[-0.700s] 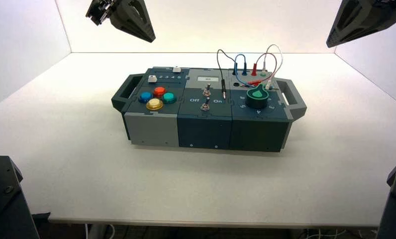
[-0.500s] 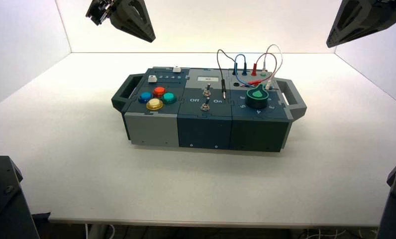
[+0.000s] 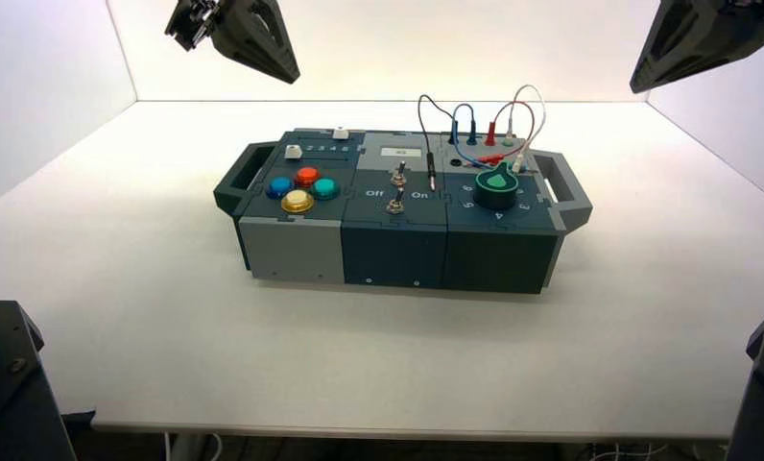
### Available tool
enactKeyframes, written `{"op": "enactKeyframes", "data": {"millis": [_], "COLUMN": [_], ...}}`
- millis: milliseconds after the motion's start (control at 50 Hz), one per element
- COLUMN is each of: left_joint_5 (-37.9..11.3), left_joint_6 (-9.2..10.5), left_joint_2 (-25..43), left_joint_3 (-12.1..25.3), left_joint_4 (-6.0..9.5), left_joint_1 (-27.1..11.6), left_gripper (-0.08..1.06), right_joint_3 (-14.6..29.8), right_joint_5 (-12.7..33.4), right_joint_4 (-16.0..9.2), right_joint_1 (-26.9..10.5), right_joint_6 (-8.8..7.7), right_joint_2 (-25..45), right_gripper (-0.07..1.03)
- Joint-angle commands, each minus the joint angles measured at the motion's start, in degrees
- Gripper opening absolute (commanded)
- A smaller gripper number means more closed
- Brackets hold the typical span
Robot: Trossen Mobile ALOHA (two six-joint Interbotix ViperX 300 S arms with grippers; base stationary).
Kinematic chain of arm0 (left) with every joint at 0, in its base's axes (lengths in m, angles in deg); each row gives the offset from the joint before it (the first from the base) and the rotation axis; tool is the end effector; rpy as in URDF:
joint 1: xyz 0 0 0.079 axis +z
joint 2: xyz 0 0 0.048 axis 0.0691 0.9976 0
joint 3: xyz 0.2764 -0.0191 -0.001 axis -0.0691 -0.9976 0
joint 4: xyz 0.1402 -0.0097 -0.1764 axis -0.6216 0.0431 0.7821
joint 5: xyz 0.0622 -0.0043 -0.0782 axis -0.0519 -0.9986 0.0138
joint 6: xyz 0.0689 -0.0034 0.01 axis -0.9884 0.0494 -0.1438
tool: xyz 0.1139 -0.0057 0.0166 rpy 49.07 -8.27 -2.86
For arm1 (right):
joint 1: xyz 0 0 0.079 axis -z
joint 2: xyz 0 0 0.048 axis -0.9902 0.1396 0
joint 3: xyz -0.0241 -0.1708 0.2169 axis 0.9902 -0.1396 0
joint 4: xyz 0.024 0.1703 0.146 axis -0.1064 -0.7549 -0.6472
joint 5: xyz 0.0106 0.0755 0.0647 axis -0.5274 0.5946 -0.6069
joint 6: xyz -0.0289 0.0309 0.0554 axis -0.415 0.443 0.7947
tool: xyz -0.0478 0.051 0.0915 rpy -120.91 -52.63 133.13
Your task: Flip the bottom switch off with the left gripper.
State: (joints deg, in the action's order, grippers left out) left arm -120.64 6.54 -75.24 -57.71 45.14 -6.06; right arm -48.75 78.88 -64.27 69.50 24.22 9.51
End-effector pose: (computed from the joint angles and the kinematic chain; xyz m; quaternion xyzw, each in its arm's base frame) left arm 0.3283 -0.1768 0.0703 -0.0740 0.6038 -0.3968 0.6874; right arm 0.2559 0.0822 0.1109 0.0025 0.5020 0.1386 0.8537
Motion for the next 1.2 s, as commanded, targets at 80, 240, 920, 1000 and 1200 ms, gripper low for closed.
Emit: {"op": "enactKeyframes", "data": {"millis": [80, 240, 920, 1000, 1200], "left_joint_5": [1.41, 3.25, 8.26, 8.09, 8.70], "left_joint_6": [3.60, 11.69, 45.00, 48.52, 48.96], "left_joint_2": [-5.63, -9.14, -19.34, -19.25, -18.54], "left_joint_3": [-0.35, -0.79, -5.27, -5.27, -5.54], "left_joint_4": [-3.69, -8.70, -34.72, -38.14, -36.39], "left_joint_1": [-3.69, -5.71, -17.84, -20.13, -23.82], "left_gripper": [-0.03, -0.03, -0.03, -0.03, -0.03], "right_joint_3": [1.05, 2.11, 7.29, 8.26, 9.84], "right_joint_5": [0.62, 1.85, 3.52, 3.43, 2.55], "right_joint_4": [-0.26, -0.18, -1.23, -1.49, -2.72], "right_joint_1": [0.88, 3.60, 8.79, 8.79, 8.70], "right_joint_6": [1.67, 2.81, 4.22, 4.48, 4.39], "right_joint_2": [-0.44, 0.26, 12.92, 14.77, 18.98], "right_gripper": [-0.02, -0.02, -0.02, -0.02, -0.02]}}
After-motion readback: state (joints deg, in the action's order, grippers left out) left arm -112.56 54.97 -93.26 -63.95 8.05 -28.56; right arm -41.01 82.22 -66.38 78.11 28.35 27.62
